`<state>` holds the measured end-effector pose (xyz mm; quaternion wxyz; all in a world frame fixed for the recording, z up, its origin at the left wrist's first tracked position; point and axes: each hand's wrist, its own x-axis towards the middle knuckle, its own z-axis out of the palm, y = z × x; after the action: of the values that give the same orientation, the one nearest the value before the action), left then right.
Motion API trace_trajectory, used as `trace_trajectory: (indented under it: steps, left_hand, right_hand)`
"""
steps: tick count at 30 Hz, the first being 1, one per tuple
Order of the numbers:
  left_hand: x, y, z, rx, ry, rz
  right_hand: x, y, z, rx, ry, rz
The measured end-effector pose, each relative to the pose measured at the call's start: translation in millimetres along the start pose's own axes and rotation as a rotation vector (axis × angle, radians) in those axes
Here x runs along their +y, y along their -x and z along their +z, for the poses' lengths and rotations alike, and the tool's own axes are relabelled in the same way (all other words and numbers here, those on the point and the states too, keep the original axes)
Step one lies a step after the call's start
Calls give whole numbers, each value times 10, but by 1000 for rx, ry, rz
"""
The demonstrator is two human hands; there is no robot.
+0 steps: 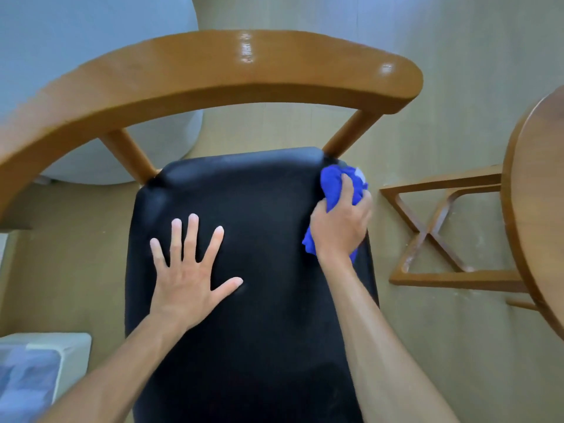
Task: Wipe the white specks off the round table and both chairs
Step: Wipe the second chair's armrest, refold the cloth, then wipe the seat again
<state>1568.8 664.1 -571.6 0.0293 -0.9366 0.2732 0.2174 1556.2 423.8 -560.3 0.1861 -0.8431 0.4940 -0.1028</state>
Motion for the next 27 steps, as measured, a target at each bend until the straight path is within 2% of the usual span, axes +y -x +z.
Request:
trace_trajectory:
  steps: [3,6,8,9,11,17,21,23,25,27]
  left_hand:
    - [3,-12,0,2,23,-9]
    - [3,-29,-22,-19,60,-26]
    - [5,-32,-30,-28,67,-29]
    - [3,-35,-27,-28,62,-27]
    - [-5,-27,-29,-22,53,-20]
    - [-2,-21,-79,-13,79,-10]
    - [4,-10,-87,-32,86,-7]
    - [4,-21,-108,-38,88,-15]
    - [7,-26,-111,-41,93,-16]
    - [11,-29,-104,-44,99,-19]
  right_hand:
    - [-851,101,427,-107,67,-427]
    - [-1454,473,644,-370,193,-878]
    - [-1467,450,625,-496,240,-1036]
    - [-1384,321,593,-507,238,-1066]
    - [-1124,11,487,-457,174,-1009]
    - [38,-617,-66,-266,49,-667]
    - [570,-515,-301,-217,-73,-134]
    - [735,-341,-377,-222,-112,43]
    - [788,-123,-411,-187,-133,112]
    - [677,-16,-386,-109,-101,94]
